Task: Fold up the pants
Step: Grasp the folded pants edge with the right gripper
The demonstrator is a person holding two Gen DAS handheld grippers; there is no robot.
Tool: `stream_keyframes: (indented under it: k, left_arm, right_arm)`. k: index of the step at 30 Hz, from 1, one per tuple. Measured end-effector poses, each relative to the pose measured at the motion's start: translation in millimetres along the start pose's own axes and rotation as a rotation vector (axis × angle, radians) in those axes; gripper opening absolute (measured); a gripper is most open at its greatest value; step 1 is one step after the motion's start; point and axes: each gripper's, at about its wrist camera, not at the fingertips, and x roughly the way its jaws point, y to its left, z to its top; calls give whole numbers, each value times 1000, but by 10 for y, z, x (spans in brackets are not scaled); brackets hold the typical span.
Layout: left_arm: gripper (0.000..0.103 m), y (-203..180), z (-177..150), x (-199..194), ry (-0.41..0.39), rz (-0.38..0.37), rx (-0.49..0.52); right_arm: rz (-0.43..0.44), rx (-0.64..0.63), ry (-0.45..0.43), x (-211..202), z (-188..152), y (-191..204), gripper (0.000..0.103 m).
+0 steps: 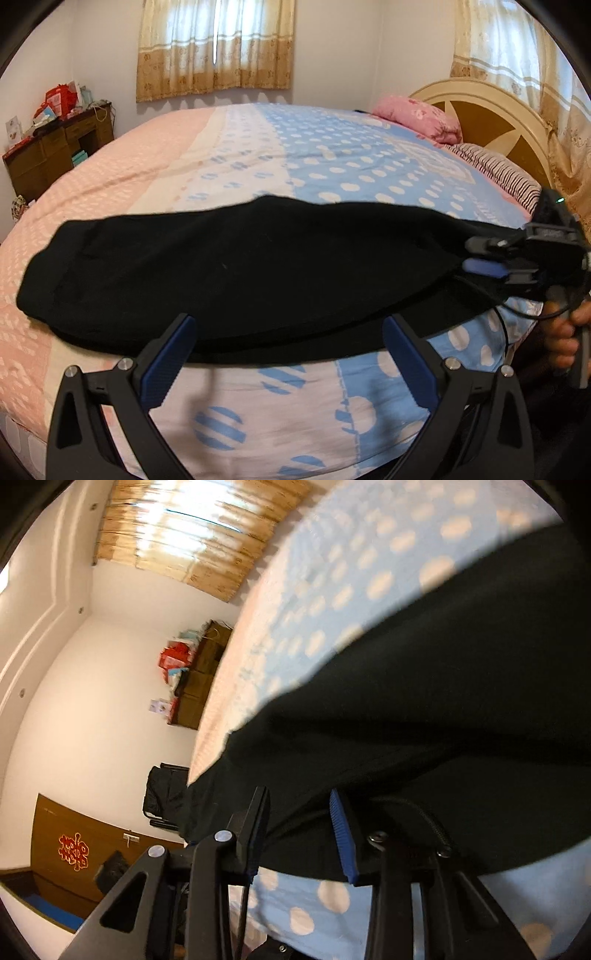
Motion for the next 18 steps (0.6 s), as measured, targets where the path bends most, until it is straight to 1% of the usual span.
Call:
stream_keyframes:
  k: [2,4,5,6,7,8,9,10,12,13,14,16,18]
  left_arm:
    - [102,58,15,-43,-18,7,0]
    - [102,104,44,-54,-28,21,-4]
    - [102,122,59,-54,-32,27,-6]
    - [102,136,71,-59,-36,30,-6]
    - [102,147,87,-61,-42,33,-6]
    - [102,156,100,-60,-48,37,-6]
    - [102,159,116,-59,-54,39,-5]
    - [102,163,133,-64,-62,40,-5]
    - [102,175,173,-97,-85,43,-6]
    - [102,181,190,-113,-95,46,-8]
    - [102,192,209,-145,-108,54,-12]
    - [102,213,233,-184,-122,58,-18]
    - [102,244,254,-230,-139,80,-24]
  right_arm:
    - [3,-97,13,-186,-23,221,36]
    - [53,-172,61,-431,-67,473,36]
    - [45,-236,96,-640,-109,679,36]
    - [17,-281,108,-753,-130,784,36]
    - [-68,-390,105,-1000,-179,1016,36]
    - [-128,-470,82,-1195,-217,1188,36]
    - [-157,-516,62,-1341,-251,1285,36]
    - [-189,-586,26,-1574,-294,1471,36]
    - [-220,-668,-15,-1769,-329,1673,36]
    - [-261,-733,-52,-1873,-398,1737,36]
    - [-353,-823,-115,-1889,-457,1819,36]
    - [-420,-891,-147,-1786,-463,1830,36]
    - [-377,-864,-92,-1476,-420,1714,36]
